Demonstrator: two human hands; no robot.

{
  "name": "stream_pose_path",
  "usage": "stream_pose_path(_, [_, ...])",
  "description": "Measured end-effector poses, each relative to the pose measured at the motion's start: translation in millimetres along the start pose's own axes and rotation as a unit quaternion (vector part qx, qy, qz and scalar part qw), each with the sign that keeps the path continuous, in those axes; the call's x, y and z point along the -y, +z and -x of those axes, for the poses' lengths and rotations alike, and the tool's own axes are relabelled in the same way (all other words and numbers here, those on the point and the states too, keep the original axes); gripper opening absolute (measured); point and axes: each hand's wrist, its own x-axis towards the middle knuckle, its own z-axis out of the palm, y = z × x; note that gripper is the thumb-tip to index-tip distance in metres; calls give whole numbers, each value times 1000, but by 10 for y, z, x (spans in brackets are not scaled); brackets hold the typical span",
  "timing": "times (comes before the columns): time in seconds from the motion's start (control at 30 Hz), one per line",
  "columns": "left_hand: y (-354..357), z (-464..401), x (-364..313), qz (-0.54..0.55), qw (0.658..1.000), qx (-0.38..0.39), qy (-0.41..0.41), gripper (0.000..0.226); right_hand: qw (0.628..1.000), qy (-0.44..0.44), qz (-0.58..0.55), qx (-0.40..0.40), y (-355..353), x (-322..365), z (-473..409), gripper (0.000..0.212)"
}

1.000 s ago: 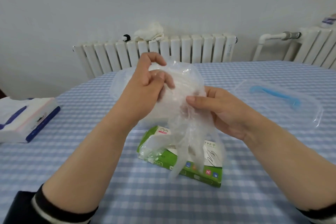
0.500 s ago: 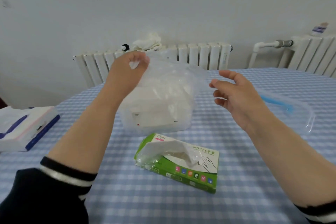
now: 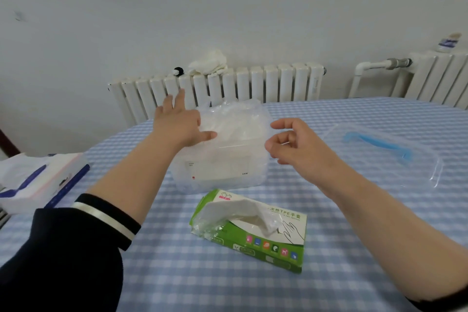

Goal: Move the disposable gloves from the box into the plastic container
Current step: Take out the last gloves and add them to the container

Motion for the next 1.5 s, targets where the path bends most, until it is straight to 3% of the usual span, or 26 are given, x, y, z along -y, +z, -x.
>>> stream_pose_path(0.17, [-64, 103, 41, 98, 976, -185, 55, 22, 998, -32, 44, 29, 21, -24, 16, 21])
stream_pose_path(0.27, [-129, 347, -12, 249, 916, -284, 132, 18, 994, -53, 92, 39, 27, -21, 15, 10])
stream_pose_path(0.33, [-147, 565, -101, 359, 888, -229, 173, 16, 987, -61, 126, 75, 31, 19, 51, 22])
stream_pose_path(0.4, [-92, 740, -156, 435, 871, -69, 220, 20, 972, -50, 176, 148, 65, 50, 106, 46])
stream_pose_path(0.5, [77, 877, -151, 367, 870, 188, 270, 46, 924, -26, 285, 255, 187, -13, 195, 71])
stream_pose_path(0.57, [179, 923, -153, 299, 877, 255, 276, 54, 899, -36, 340, 273, 243, -94, 195, 60])
stream_pose_path(0.73, [345, 936, -203, 227, 914, 198, 273, 45, 936, -9, 280, 214, 218, -111, 132, 13])
stream_pose_path(0.8, [403, 920, -222, 252, 914, 186, 258, 37, 961, 11, 203, 188, 197, -123, 117, 12])
stream_pose_path(0.9, [461, 898, -248, 284, 909, 183, 244, 34, 971, 30, 126, 202, 165, -148, 100, 24])
stream_pose_path(0.97, [480, 883, -249, 296, 905, 182, 244, 33, 969, 56, 93, 223, 136, -139, 100, 46])
stream_pose_path(1.07, [479, 869, -224, 335, 893, 181, 241, 37, 958, 71, 145, 236, 106, -118, 104, 89])
stream_pose_path(1.13, [478, 856, -201, 369, 881, 180, 236, 42, 946, 100, 199, 237, 79, -110, 88, 104])
stream_pose_path(1.2, [478, 843, -190, 405, 867, 170, 236, 40, 938, 91, 211, 259, 54, -105, 86, 89])
stream_pose_path(1.3, [450, 844, -175, 507, 817, 175, 210, 39, 950, 74, 186, 239, 44, -106, 74, 36])
stream_pose_path(1.43, [391, 860, -160, 625, 742, 165, 176, 43, 976, 52, 140, 160, 48, -84, 47, 33])
stream_pose_path(1.5, [370, 854, -151, 632, 739, 161, 167, 45, 984, 38, 111, 134, 43, -79, 45, 28])
